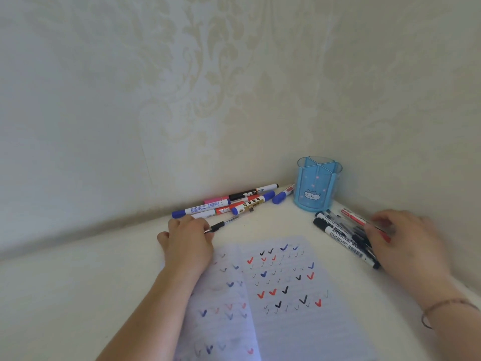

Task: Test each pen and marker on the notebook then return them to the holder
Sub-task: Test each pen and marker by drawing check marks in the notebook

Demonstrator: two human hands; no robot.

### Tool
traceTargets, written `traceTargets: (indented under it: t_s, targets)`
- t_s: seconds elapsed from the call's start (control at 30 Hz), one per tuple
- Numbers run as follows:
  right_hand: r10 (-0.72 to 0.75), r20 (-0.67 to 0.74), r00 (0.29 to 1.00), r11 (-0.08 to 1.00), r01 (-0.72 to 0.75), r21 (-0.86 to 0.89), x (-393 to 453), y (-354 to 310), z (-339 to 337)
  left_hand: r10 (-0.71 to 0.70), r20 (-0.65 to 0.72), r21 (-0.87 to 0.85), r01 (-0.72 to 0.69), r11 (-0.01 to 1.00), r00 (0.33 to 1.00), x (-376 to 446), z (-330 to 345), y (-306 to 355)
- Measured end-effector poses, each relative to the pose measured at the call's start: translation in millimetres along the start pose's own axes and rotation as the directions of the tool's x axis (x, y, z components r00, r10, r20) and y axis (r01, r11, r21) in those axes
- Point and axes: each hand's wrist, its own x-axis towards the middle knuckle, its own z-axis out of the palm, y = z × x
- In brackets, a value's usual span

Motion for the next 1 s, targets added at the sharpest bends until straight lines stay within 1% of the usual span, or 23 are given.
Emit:
traceTargets:
  t_s: [0.07, 0.13, 0.17, 0.2, 0.23, 0.27, 0.3, 0.33, 0.4, 0.43, 0.47, 0.53, 0.57, 0.63, 0.67, 0.73, 0.8, 0.87, 0.93, 1.0]
  targets:
    - [-0.026, -0.062, 0.998, 0.998, 0.03, 0.051, -2.6, -5.9, -2.4, -0.015, -0.049, -0.004, 0.014, 1.0, 0.999, -0.8, -2.9, -2.7]
    - [-0.058, -0.136, 0.989, 0.993, 0.071, 0.094, -7.0, -13.3, -4.3, 0.001, -0.123, -0.025, -0.005, 1.0, 0.992, -1.8, -4.9, -7.4]
    - [-0.084, -0.161, 0.983, 0.989, 0.103, 0.108, -9.9, -17.8, -5.2, 0.026, -0.166, -0.073, -0.038, 0.997, 0.986, -2.7, -5.4, -9.1]
    - [-0.117, -0.173, 0.978, 0.981, 0.141, 0.133, -12.8, -23.0, -6.2, 0.061, -0.199, -0.172, -0.096, 0.98, 0.978, -4.0, -6.6, -9.5]
    - [-0.15, -0.169, 0.974, 0.968, 0.18, 0.175, -15.7, -28.0, -6.9, 0.101, -0.203, -0.316, -0.163, 0.935, 0.974, -6.9, -8.0, -7.1]
    - [-0.184, -0.136, 0.973, 0.948, 0.212, 0.236, -19.3, -32.8, -7.8, 0.162, -0.171, -0.471, -0.225, 0.853, 0.972, -11.7, -10.9, -1.1]
    - [-0.231, -0.071, 0.97, 0.92, 0.241, 0.309, -24.0, -37.2, -7.3, 0.263, -0.125, -0.58, -0.285, 0.763, 0.957, -18.3, -13.4, 5.3]
    - [-0.293, 0.011, 0.956, 0.885, 0.266, 0.382, -29.3, -41.9, -7.0, 0.393, -0.09, -0.627, -0.358, 0.692, 0.915, -25.8, -16.3, 12.0]
    - [-0.424, 0.153, 0.893, 0.821, 0.307, 0.482, -39.4, -52.0, -5.3, 0.617, -0.004, -0.62, -0.486, 0.616, 0.787, -40.9, -19.6, 23.5]
    - [-0.488, 0.181, 0.854, 0.794, 0.349, 0.498, -43.2, -56.6, -3.7, 0.686, 0.037, -0.606, -0.529, 0.594, 0.727, -46.5, -19.8, 27.1]
    - [-0.557, 0.171, 0.813, 0.757, 0.412, 0.507, -46.0, -61.4, -2.3, 0.73, 0.062, -0.595, -0.563, 0.575, 0.681, -51.1, -19.7, 29.9]
    - [-0.679, 0.086, 0.729, 0.652, 0.545, 0.526, -49.0, -69.3, 1.4, 0.787, 0.055, -0.542, -0.644, 0.54, 0.614, -56.8, -17.9, 33.6]
    - [-0.708, 0.043, 0.705, 0.606, 0.574, 0.551, -49.9, -71.8, 2.7, 0.815, 0.037, -0.49, -0.701, 0.519, 0.578, -58.5, -16.1, 34.8]
    - [-0.707, -0.014, 0.707, 0.563, 0.575, 0.594, -51.0, -73.3, 6.0, 0.86, -0.004, -0.399, -0.789, 0.467, 0.511, -59.6, -13.4, 37.3]
    - [-0.696, -0.022, 0.718, 0.563, 0.565, 0.603, -51.6, -73.7, 7.0, 0.866, -0.014, -0.372, -0.807, 0.459, 0.499, -59.3, -13.5, 38.0]
    - [-0.678, -0.005, 0.735, 0.588, 0.547, 0.596, -53.4, -75.0, 8.4, 0.866, -0.035, -0.355, -0.816, 0.455, 0.498, -58.2, -14.2, 38.9]
    - [-0.676, 0.022, 0.736, 0.614, 0.547, 0.568, -55.5, -77.2, 9.2, 0.874, -0.081, -0.329, -0.841, 0.431, 0.479, -57.1, -12.0, 40.5]
    - [-0.677, 0.049, 0.734, 0.625, 0.539, 0.565, -56.6, -79.4, 8.9, 0.869, -0.117, -0.333, -0.843, 0.422, 0.481, -57.4, -10.3, 42.2]
    - [-0.675, 0.063, 0.735, 0.62, 0.52, 0.587, -57.8, -79.4, 8.8, 0.871, -0.106, -0.366, -0.833, 0.414, 0.479, -59.4, -11.6, 43.1]
    - [-0.68, 0.072, 0.73, 0.609, 0.508, 0.609, -59.4, -78.9, 7.7, 0.883, -0.084, -0.394, -0.829, 0.397, 0.463, -61.6, -13.6, 43.1]
